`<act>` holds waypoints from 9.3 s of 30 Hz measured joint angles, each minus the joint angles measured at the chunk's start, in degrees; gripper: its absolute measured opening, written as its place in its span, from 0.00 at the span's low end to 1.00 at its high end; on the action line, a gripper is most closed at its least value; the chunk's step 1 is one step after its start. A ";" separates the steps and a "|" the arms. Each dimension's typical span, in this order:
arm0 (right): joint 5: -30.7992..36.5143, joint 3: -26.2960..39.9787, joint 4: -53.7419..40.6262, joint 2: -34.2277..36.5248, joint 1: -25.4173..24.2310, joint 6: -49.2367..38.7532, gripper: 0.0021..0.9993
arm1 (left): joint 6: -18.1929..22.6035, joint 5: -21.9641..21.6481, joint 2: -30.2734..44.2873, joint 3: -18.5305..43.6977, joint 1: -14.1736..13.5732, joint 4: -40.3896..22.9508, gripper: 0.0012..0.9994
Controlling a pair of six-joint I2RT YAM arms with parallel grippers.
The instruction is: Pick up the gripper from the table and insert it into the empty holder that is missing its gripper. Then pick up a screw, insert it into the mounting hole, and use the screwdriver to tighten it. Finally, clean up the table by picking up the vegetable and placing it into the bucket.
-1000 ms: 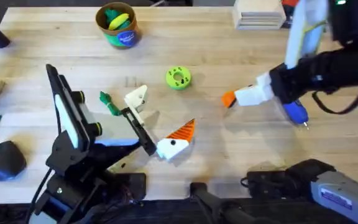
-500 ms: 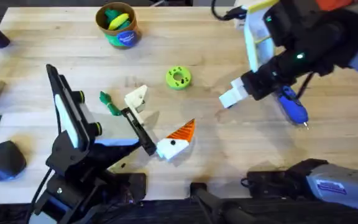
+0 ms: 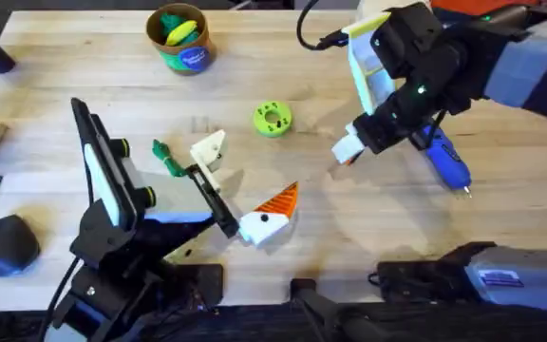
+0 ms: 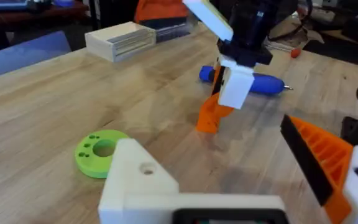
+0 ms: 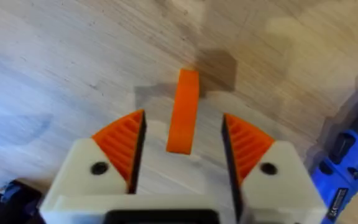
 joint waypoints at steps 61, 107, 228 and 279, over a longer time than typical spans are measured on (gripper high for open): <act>-77.15 -12.87 52.63 6.69 -0.38 39.73 0.00 | -0.20 0.46 0.00 0.00 0.00 0.01 0.99; -83.27 1.56 68.32 26.03 7.70 53.95 0.00 | -1.11 -4.66 0.00 0.00 0.94 -0.17 0.99; -0.52 26.23 8.86 29.56 14.78 16.21 0.16 | -1.20 0.44 -0.01 0.02 0.00 0.00 0.99; 9.45 27.15 9.04 30.64 18.75 13.53 0.01 | -1.20 0.44 -0.01 0.02 0.00 0.00 0.99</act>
